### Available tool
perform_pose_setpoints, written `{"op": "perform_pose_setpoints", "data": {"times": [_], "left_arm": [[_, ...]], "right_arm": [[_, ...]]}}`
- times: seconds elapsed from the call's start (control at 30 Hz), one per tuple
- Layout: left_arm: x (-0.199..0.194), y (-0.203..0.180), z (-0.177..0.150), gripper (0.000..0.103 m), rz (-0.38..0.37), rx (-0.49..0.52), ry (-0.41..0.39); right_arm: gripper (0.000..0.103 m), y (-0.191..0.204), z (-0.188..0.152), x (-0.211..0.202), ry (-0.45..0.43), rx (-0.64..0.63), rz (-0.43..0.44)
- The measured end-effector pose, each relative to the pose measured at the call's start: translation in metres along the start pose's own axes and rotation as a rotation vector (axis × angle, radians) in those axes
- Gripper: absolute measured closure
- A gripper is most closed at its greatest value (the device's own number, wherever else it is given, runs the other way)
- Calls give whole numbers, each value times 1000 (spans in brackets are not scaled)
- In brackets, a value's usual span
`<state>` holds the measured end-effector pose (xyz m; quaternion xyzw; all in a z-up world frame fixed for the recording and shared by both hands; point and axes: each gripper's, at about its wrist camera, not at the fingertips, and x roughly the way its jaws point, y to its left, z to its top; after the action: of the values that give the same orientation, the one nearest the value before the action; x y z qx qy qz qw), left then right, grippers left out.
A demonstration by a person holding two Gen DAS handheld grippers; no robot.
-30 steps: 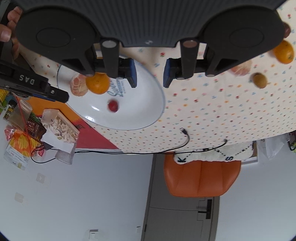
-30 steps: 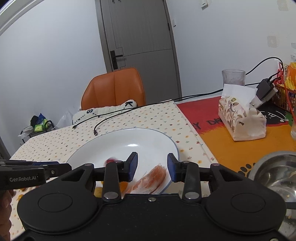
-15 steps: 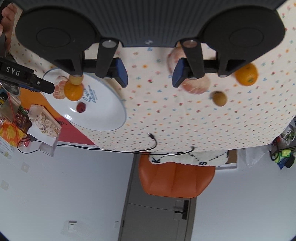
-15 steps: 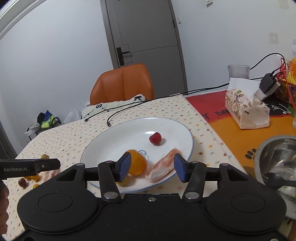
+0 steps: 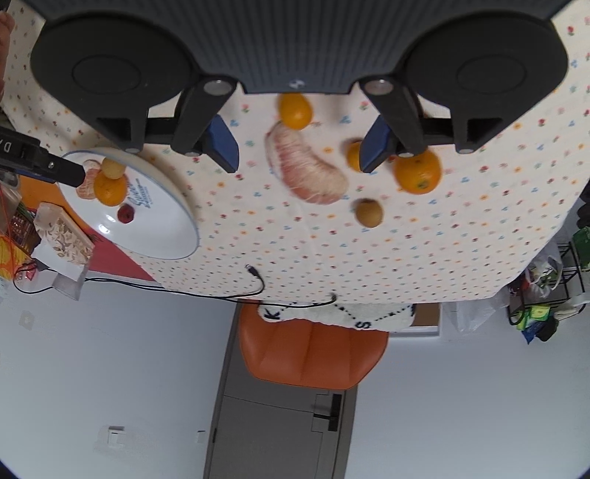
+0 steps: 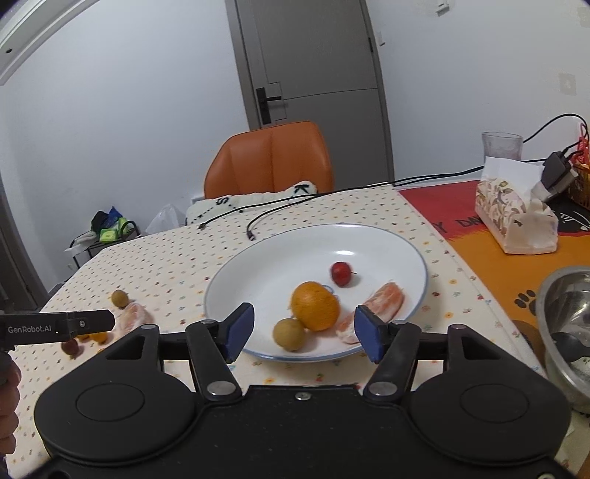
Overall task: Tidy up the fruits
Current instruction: 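Move both open grippers away from the plate toward the remaining fruits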
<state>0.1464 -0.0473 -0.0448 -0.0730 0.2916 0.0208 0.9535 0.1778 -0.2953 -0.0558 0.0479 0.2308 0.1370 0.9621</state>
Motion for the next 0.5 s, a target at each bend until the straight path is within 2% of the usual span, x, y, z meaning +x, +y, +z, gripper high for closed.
{"op": "perform_pose_setpoints", "data": {"times": [0.23, 0.5], "left_arm": [[-5, 16, -5, 32, 19, -22, 2], [-10, 25, -16, 33, 5, -26, 2]], "right_arm": [[32, 15, -2, 1, 5, -9, 32], [22, 35, -6, 1, 11, -36, 76]]}}
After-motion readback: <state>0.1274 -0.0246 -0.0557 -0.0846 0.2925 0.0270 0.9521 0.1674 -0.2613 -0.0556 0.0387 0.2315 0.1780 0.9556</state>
